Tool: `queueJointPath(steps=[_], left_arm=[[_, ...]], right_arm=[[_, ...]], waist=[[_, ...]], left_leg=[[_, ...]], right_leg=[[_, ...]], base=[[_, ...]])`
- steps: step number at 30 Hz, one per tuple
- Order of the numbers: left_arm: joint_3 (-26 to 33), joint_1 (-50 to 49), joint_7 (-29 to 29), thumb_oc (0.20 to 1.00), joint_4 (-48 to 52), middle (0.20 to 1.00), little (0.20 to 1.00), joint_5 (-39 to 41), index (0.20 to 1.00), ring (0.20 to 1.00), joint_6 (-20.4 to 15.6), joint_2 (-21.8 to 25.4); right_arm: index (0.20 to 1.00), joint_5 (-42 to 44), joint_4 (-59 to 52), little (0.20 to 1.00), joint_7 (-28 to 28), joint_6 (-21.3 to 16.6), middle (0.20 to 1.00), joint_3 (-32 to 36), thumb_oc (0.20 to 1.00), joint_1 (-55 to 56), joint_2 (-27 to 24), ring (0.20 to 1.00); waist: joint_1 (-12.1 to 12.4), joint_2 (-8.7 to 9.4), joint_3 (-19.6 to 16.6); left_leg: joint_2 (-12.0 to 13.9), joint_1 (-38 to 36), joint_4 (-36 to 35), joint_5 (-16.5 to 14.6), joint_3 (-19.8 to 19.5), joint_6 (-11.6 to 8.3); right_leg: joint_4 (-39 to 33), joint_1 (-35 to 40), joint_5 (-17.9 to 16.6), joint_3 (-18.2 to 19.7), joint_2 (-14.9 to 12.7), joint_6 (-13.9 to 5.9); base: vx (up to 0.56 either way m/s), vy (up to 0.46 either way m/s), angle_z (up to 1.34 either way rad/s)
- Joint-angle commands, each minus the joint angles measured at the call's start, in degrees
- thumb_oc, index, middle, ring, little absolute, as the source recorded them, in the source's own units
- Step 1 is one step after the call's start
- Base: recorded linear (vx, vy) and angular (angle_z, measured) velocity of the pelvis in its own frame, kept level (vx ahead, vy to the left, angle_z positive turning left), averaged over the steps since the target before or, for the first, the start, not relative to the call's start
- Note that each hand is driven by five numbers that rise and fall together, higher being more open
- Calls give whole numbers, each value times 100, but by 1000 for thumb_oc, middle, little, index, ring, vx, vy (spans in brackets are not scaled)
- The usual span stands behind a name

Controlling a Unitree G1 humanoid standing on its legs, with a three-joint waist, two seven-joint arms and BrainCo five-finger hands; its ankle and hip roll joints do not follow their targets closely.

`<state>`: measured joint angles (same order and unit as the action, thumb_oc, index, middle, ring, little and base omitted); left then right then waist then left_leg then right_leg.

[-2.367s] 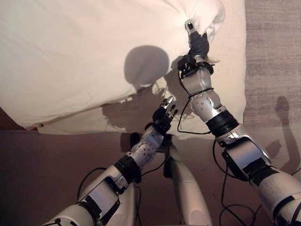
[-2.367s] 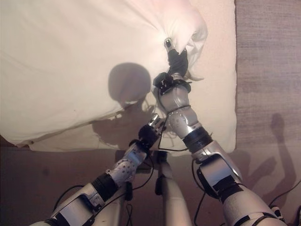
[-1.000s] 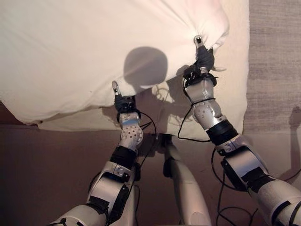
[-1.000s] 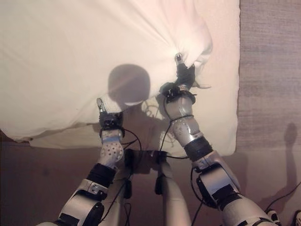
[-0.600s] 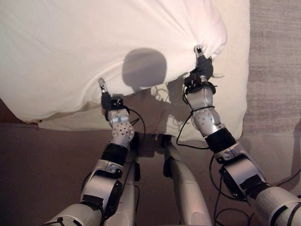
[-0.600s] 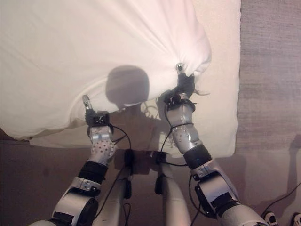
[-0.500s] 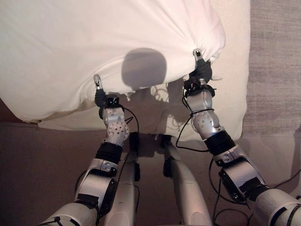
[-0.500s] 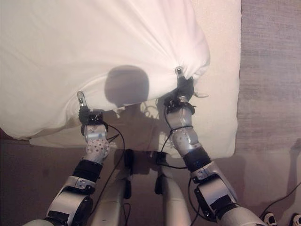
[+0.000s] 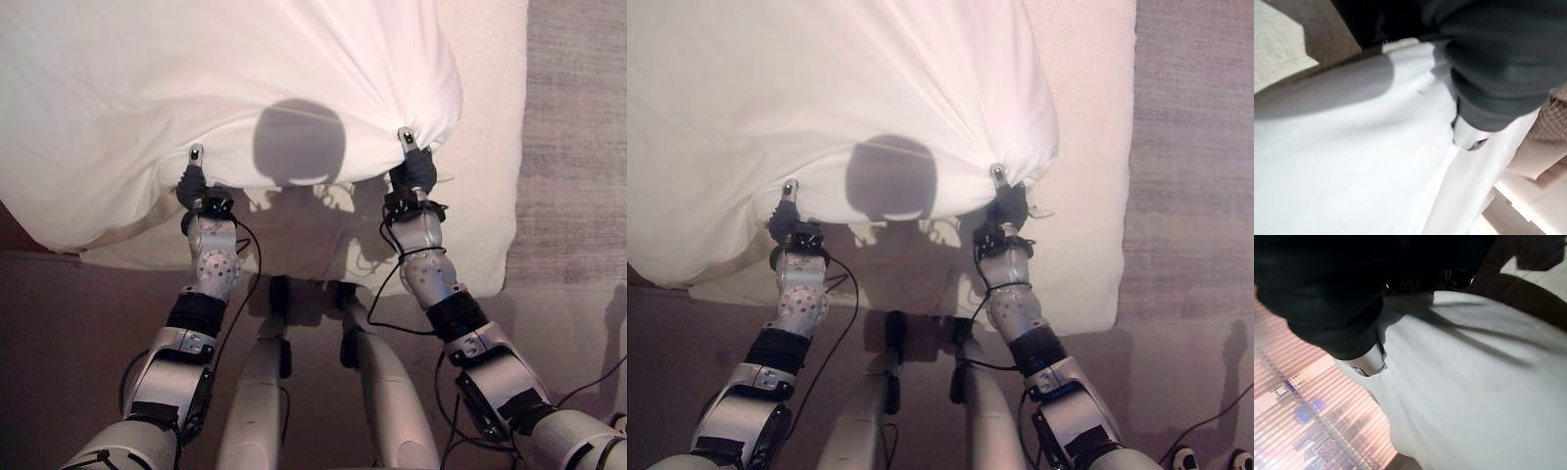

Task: Make the bed

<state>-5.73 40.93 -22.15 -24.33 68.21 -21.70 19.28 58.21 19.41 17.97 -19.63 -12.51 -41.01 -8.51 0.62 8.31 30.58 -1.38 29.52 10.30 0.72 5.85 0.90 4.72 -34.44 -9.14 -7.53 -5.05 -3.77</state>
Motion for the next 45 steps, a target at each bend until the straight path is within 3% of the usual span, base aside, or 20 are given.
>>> queueJointPath(steps=[1,11,14,17,18,19,24,27,28,30,31,33,34,36,37,39,40,42,43,45], left_arm=[[526,-198,265,200,165,200,200,-403,200,200,-293,458],[969,-1224,534,200,768,200,200,-212,200,200,-243,-13],[1135,-1610,713,200,905,200,200,-134,200,200,-225,-236],[1144,-1748,779,200,846,200,200,-105,200,200,-230,-409],[1142,-1874,867,200,814,200,200,-47,200,200,-219,-547],[1225,-2065,970,200,822,200,200,-7,200,200,-209,-641],[1450,-2395,944,200,848,200,200,-1,200,200,-282,-587],[1526,-2487,947,200,931,200,200,59,200,200,-367,-605],[1525,-2501,943,200,941,200,200,56,200,200,-367,-611],[1560,-2495,945,200,845,200,200,194,200,200,-383,-609],[1505,-2476,988,200,747,200,200,218,200,200,-329,-614],[1502,-2477,998,200,737,200,200,226,200,200,-330,-610],[1395,-2512,1062,200,556,200,200,343,200,200,-307,-677],[1307,-2491,1096,200,590,200,200,413,200,200,-361,-723],[1302,-2492,1063,200,510,200,200,347,200,200,-356,-669],[1336,-2516,925,200,444,200,200,203,200,200,-373,-663],[1300,-2525,939,200,446,200,200,190,200,200,-374,-655],[1265,-2513,1000,200,353,200,200,216,200,200,-292,-683],[1236,-2509,1018,200,306,200,200,285,200,200,-272,-717],[1241,-2530,1039,200,280,200,200,227,200,200,-179,-778]], right_arm=[[200,259,-47,200,93,-430,200,1044,200,1696,-435,200],[200,386,301,200,-164,-65,200,1126,200,2643,36,200],[200,335,596,200,-282,104,200,1281,200,3050,56,200],[200,323,696,200,-321,135,200,1337,200,3181,2,200],[200,345,763,200,-319,168,200,1441,200,3277,11,200],[200,376,857,200,-352,202,200,1414,200,3316,30,200],[200,384,1031,200,-403,259,200,1290,200,3277,132,200],[200,369,1104,200,-419,310,200,1221,200,3279,166,200],[200,369,1103,200,-420,311,200,1217,200,3288,163,200],[200,385,1043,200,-446,386,200,1211,200,3360,169,200],[200,378,980,200,-452,421,200,1251,200,3447,187,200],[200,377,975,200,-451,422,200,1251,200,3455,189,200],[200,358,908,200,-407,445,200,1248,200,3564,237,200],[200,404,884,200,-353,448,200,1214,200,3461,356,200],[200,398,976,200,-345,449,200,1155,200,3361,379,200],[200,394,1056,200,-284,402,200,1016,200,3170,490,200],[200,415,1088,200,-312,400,200,943,200,3133,497,200],[200,522,1102,200,-473,428,200,845,200,3205,514,200],[200,554,1115,200,-577,467,200,764,200,3247,490,200],[200,641,1153,200,-678,474,200,667,200,3343,495,200]], waist=[[-156,-234,-547],[118,-340,-390],[197,-463,-452],[90,-587,-519],[-122,-695,-664],[-132,-784,-780],[46,-792,-1058],[79,-810,-1242],[74,-814,-1244],[53,-849,-1475],[22,-875,-1644],[18,-870,-1643],[-6,-704,-1753],[10,-563,-1728],[49,-580,-1742],[185,-777,-1771],[131,-841,-1805],[51,-892,-1857],[-34,-921,-1894],[-96,-922,-1889]], left_leg=[[168,185,-245,145,-346,-347],[21,-639,-111,58,-725,-409],[-45,-938,-330,334,-1018,-684],[-35,-996,-304,408,-940,-739],[275,-1197,-263,394,-71,-705],[497,-1416,-241,357,290,-720],[873,-1805,-170,173,-179,-737],[1396,-2106,-420,381,-410,-834],[1397,-2125,-448,396,-411,-838],[1740,-2318,-761,619,-446,-992],[1719,-2431,-769,478,-351,-1050],[1707,-2431,-756,465,-355,-1042],[1333,-2287,-264,-15,-379,-987],[966,-2091,301,-483,-234,-805],[932,-2093,292,-563,-61,-754],[795,-2305,75,-645,193,-586],[651,-2394,-110,-593,210,-510],[372,-2544,-530,-266,167,-358],[235,-2662,-724,-193,117,-303],[60,-2872,-847,-204,13,-294]], right_leg=[[727,75,544,-209,-262,-366],[2031,707,1490,-499,-572,-174],[2088,1242,1769,-924,-697,-29],[1916,1553,1741,-1204,-767,-41],[1691,1849,1682,-1514,-901,-102],[1391,2067,1593,-1574,-877,-143],[905,2517,1336,-1440,-893,-254],[868,2749,1252,-1419,-1176,-403],[866,2758,1252,-1423,-1175,-405],[870,2930,1134,-1379,-1504,-582],[786,3099,943,-1409,-1726,-728],[766,3118,927,-1417,-1735,-741],[395,3300,-19,-1396,-2143,-926],[219,3238,-839,-1313,-2485,-1008],[252,3154,-961,-1508,-2564,-1018],[618,3135,-434,-1797,-2427,-979],[922,3088,-111,-1586,-2193,-847],[1470,2857,610,-980,-1387,-506],[1868,2736,1018,-690,-792,-353],[1835,2642,1383,-530,-198,-231]], base=[[-19,1,7],[11,-46,19],[13,-188,44],[-24,-37,75],[-52,92,105],[-52,91,135],[74,116,6],[95,241,-24],[129,450,16],[182,658,17],[143,510,-1],[61,397,15],[20,643,21],[2,731,19],[31,623,12],[58,715,-35],[-9,690,-81],[46,531,-41],[153,415,11],[152,298,7]])
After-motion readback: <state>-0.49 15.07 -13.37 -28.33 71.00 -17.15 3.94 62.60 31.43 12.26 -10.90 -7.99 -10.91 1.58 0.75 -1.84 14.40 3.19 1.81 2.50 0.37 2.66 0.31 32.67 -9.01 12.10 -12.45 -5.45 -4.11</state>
